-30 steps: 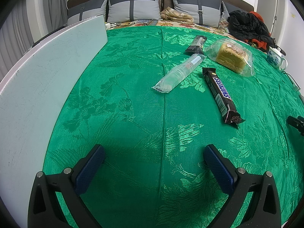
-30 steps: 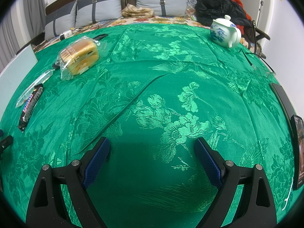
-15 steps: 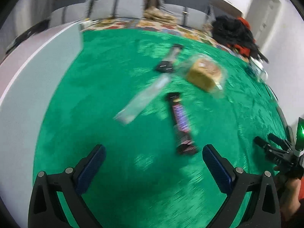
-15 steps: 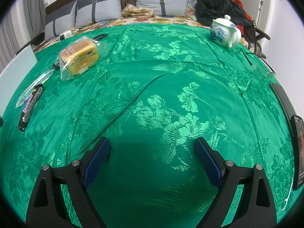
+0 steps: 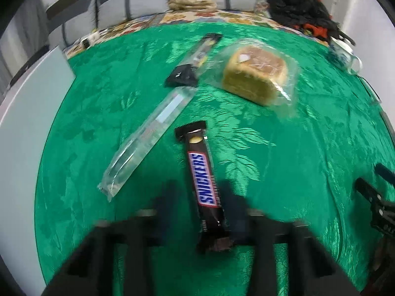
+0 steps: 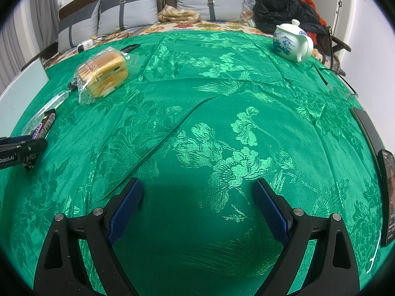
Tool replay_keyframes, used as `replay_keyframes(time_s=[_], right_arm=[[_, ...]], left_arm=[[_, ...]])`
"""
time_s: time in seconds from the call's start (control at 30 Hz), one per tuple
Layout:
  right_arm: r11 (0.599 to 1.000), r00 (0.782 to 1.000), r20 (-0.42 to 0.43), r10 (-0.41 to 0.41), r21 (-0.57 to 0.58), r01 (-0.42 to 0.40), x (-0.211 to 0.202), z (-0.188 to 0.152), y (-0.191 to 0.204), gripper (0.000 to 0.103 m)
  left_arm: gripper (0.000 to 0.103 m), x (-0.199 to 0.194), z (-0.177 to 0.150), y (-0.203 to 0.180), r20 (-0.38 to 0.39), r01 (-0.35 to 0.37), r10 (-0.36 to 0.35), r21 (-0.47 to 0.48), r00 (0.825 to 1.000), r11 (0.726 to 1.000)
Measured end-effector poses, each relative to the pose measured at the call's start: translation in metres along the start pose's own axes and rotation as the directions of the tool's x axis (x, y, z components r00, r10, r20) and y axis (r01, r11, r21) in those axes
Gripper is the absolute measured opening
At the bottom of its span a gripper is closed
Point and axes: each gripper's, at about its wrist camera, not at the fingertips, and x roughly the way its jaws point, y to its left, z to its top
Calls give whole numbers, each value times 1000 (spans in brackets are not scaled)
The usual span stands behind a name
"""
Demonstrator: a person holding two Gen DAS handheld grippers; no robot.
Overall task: Organize snacks
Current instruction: 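Lower left tool onto the Snickers bar and close on it, then set the Snickers bar back down and open left tool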
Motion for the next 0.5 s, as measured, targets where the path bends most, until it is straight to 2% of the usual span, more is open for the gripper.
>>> replay_keyframes(time_s=[0.1,0.23,0.33,0.5], right_arm=[[1000,1000,0,0,0,0,0,0,0,93],[1000,1000,0,0,0,0,0,0,0,93],[1000,1000,0,0,0,0,0,0,0,93],[1000,1000,0,0,0,0,0,0,0,93]], left_arm=[[17,-2,-2,-2,-6,-4,4,19,1000,1000],[17,-16,-17,4,12,10,-10,-10,1000,1000],[17,-33,-36,16,25,19,-18,-47,1000,999],[17,-52,-55,51,46,-10,16,-130,999,992]])
